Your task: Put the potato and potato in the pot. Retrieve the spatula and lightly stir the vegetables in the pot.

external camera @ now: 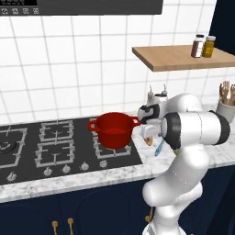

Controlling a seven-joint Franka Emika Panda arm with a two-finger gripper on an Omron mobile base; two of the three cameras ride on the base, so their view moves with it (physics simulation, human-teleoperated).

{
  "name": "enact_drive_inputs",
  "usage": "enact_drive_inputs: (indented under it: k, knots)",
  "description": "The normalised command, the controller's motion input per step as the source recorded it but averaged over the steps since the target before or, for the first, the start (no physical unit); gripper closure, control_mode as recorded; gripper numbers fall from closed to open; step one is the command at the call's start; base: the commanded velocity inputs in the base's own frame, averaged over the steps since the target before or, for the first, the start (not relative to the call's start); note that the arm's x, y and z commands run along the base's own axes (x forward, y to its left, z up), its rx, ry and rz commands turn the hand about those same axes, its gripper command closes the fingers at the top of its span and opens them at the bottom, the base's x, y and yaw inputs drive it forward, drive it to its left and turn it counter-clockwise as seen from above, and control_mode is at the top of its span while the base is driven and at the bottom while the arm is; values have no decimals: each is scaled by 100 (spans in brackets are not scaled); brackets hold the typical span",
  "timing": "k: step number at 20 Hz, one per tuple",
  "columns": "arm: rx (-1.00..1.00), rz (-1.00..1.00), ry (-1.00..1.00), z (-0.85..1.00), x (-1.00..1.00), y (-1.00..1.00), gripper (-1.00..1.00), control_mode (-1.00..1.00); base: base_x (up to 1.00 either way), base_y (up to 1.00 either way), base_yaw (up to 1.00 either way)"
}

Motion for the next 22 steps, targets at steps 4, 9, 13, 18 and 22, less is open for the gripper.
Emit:
enact_drive_inputs:
  k: [4,9,13,18,22]
  knots:
    - [0,6,-11,-42,29,0,-100,-100,0,0,0]
    - [0,1,-11,-34,10,0,-100,-100,0,0,0]
    - [0,0,-12,-19,18,15,-100,-100,0,0,0]
    - [0,0,-4,-20,2,9,100,-100,0,0,0]
    - [1,-4,0,8,-39,0,100,-100,0,0,0]
